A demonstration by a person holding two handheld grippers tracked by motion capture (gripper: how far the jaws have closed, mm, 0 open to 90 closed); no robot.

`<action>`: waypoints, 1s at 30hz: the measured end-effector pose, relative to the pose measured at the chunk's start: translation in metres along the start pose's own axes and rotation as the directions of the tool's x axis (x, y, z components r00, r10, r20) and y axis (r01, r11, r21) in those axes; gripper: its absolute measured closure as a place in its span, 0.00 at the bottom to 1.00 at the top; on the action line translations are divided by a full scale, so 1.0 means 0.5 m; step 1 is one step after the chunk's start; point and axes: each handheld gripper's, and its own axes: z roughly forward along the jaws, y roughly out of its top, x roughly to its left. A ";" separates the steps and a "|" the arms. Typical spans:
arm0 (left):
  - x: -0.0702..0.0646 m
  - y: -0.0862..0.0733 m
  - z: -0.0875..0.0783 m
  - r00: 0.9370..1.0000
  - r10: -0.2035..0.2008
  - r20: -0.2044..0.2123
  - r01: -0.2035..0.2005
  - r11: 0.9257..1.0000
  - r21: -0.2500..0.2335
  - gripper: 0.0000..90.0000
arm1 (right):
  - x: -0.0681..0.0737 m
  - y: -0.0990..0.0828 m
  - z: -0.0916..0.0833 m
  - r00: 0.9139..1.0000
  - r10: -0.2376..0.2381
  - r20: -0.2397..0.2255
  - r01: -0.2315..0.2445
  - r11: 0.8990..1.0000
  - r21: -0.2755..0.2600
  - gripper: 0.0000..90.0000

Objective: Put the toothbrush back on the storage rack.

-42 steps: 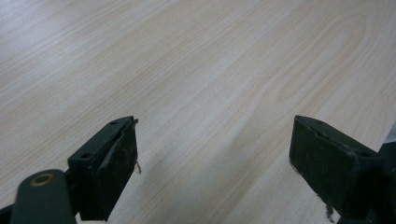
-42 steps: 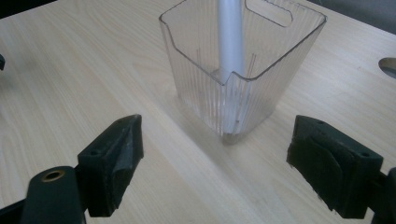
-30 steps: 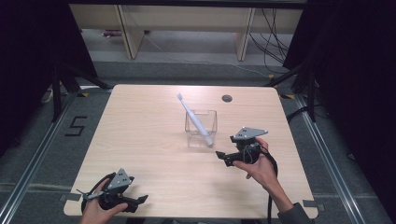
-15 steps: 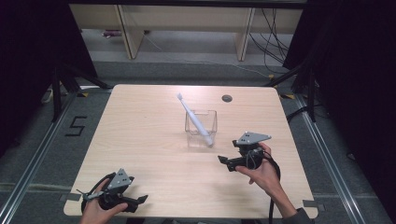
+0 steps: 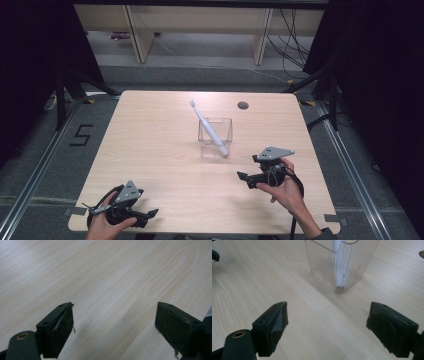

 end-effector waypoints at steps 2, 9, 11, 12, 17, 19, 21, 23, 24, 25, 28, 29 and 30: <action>0.000 0.000 0.000 1.000 -0.002 0.000 0.002 1.000 -0.002 0.17 | 0.003 -0.005 -0.004 1.000 0.014 -0.007 -0.014 1.000 0.008 0.19; -0.001 -0.001 0.001 1.000 -0.006 0.003 0.006 1.000 0.000 0.17 | 0.006 -0.029 -0.007 1.000 0.015 -0.007 -0.014 1.000 0.020 0.19; -0.001 -0.001 0.001 1.000 -0.006 0.003 0.006 1.000 0.001 0.17 | 0.011 -0.033 -0.009 0.999 0.036 0.005 -0.036 0.999 0.030 0.19; -0.001 -0.001 0.001 1.000 -0.006 0.003 0.006 1.000 0.000 0.17 | 0.007 -0.035 -0.009 1.000 0.008 -0.007 -0.008 1.000 0.025 0.19; -0.001 -0.001 0.001 1.000 -0.005 0.004 0.005 1.000 -0.001 0.17 | 0.012 -0.043 -0.015 1.000 0.007 0.000 -0.007 1.000 0.020 0.19; -0.001 -0.002 0.001 1.000 -0.007 0.003 0.007 1.000 0.001 0.17 | 0.016 -0.048 -0.018 1.000 -0.010 0.004 0.010 1.000 0.024 0.19; -0.001 -0.002 0.001 1.000 -0.009 0.002 0.009 1.000 0.001 0.17 | 0.018 -0.049 -0.020 1.000 -0.009 0.013 0.008 1.000 0.030 0.19; -0.002 -0.002 0.001 1.000 -0.016 0.007 0.016 1.000 -0.004 0.17 | 0.018 -0.053 -0.020 1.000 -0.023 0.010 0.023 0.999 0.032 0.19; -0.002 -0.002 0.001 1.000 -0.016 0.008 0.016 1.000 -0.004 0.17 | 0.018 -0.053 -0.020 1.000 -0.023 0.010 0.023 0.999 0.032 0.19; -0.002 -0.002 0.001 1.000 -0.016 0.007 0.016 1.000 -0.005 0.17 | 0.020 -0.056 -0.019 1.000 -0.019 0.008 0.019 0.999 0.042 0.19; -0.002 -0.002 0.001 1.000 -0.014 0.008 0.014 1.000 -0.004 0.17 | 0.024 -0.059 -0.021 1.000 -0.006 0.025 0.004 0.998 0.059 0.19; -0.002 -0.002 0.001 1.000 -0.013 0.006 0.013 1.000 -0.003 0.17 | 0.022 -0.061 -0.019 0.999 -0.026 0.020 0.025 0.999 0.044 0.19; -0.002 -0.002 0.000 1.000 -0.010 0.006 0.010 1.000 -0.001 0.17 | 0.022 -0.062 -0.019 0.999 -0.040 0.025 0.039 0.998 0.043 0.19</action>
